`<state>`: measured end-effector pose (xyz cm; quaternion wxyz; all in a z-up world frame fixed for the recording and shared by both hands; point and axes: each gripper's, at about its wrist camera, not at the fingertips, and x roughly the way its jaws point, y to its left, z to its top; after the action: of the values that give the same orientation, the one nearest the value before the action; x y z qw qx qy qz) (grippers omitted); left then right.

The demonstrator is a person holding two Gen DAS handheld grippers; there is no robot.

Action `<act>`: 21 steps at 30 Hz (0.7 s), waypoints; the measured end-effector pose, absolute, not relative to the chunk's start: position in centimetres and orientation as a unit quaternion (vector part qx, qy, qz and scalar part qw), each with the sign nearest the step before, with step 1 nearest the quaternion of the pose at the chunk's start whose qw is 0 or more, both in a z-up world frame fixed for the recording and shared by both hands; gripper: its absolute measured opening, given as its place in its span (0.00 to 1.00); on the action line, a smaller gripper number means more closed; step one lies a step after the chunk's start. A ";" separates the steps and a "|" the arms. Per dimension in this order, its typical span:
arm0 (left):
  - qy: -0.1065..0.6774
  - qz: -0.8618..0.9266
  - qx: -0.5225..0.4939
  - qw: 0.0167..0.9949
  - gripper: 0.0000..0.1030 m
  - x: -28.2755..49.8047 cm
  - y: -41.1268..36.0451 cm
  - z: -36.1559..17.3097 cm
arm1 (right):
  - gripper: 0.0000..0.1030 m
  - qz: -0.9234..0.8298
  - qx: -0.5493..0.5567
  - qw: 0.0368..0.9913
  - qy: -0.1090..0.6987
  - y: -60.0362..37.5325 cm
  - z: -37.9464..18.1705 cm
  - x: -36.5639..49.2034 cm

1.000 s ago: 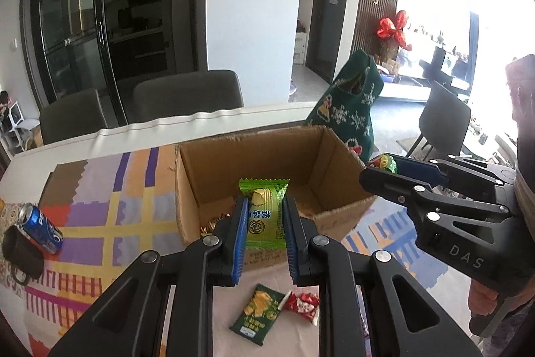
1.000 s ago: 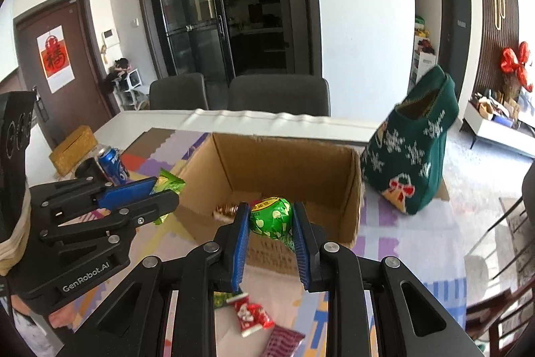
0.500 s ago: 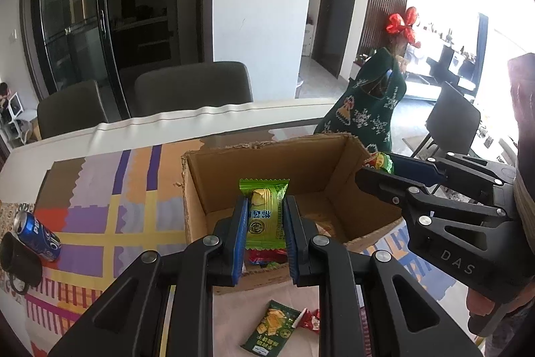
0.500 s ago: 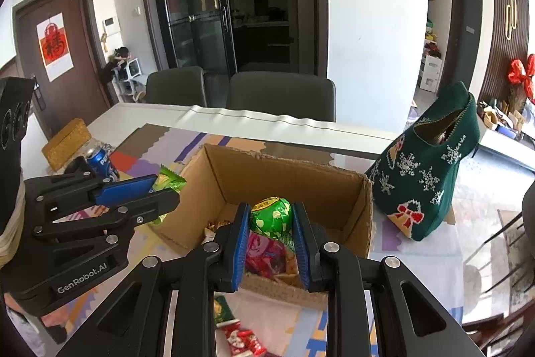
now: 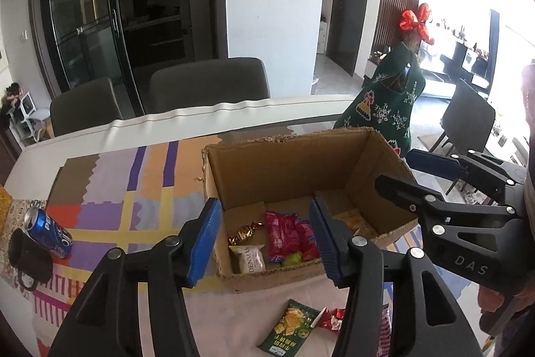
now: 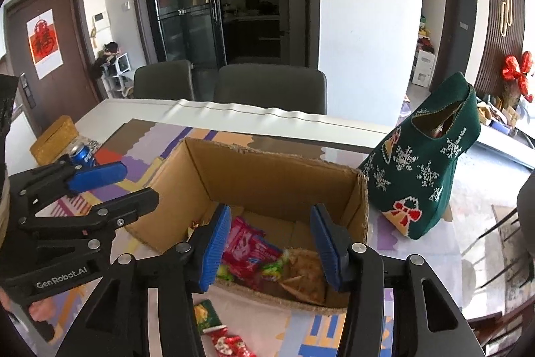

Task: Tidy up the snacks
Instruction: 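Move both tools back over the remaining snacks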

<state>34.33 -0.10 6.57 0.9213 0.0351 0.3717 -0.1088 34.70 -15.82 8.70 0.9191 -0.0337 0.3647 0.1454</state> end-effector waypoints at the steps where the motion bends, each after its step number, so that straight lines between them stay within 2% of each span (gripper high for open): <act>1: 0.370 -0.109 0.038 0.922 0.53 34.1 -0.1 6.6 | 0.49 0.146 -0.036 0.919 0.364 -15.8 8.7 34.4; 9: 0.349 -0.112 0.052 0.929 0.61 31.4 -0.1 7.6 | 0.49 0.153 -0.035 0.922 0.353 -15.9 9.3 32.3; 21: 0.341 -0.120 0.068 0.930 0.64 28.1 -0.1 7.4 | 0.49 0.168 -0.040 0.919 0.354 -15.5 8.7 28.9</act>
<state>28.06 -0.15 7.44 0.9297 0.0679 0.3413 -0.1204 28.91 -15.52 8.66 0.9190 -0.0399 0.3541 0.1684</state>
